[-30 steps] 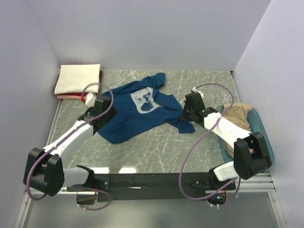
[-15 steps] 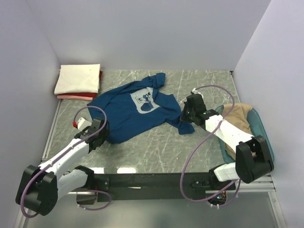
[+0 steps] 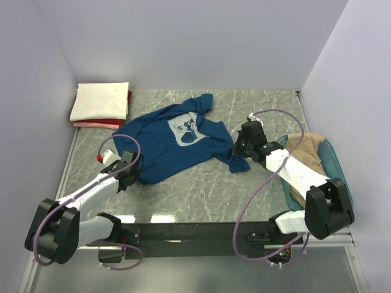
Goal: Fold and stack the t-shirts
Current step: Flatten the tshirt out
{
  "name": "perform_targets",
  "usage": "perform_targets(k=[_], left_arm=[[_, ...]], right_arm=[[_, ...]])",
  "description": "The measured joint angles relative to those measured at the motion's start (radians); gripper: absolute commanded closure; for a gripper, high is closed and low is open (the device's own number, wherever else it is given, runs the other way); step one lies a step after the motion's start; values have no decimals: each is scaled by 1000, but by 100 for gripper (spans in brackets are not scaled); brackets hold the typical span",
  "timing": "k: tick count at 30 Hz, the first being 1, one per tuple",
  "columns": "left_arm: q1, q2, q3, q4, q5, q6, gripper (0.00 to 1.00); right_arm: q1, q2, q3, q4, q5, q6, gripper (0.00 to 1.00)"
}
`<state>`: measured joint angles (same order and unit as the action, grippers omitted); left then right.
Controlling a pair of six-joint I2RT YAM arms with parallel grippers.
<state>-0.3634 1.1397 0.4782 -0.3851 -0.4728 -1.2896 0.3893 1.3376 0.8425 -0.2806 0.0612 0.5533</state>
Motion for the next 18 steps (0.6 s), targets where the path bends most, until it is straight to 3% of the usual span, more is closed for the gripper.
perform_targets(k=[1, 12, 14, 15, 18], left_arm=[[0, 1, 8, 1, -5, 13, 99], [4, -140, 165, -122, -50, 123, 98], [8, -164, 208, -142, -49, 155, 91], [12, -171, 226, -146, -47, 178, 79], [31, -159, 273, -151, -25, 237, 63]], right_arm=[[0, -7, 0, -3, 2, 0, 100], [-4, -135, 18, -86, 26, -5, 100], [-11, -166, 30, -105, 31, -8, 100], [-18, -181, 39, -114, 35, -11, 100], [-40, -196, 75, -131, 37, -16, 100]])
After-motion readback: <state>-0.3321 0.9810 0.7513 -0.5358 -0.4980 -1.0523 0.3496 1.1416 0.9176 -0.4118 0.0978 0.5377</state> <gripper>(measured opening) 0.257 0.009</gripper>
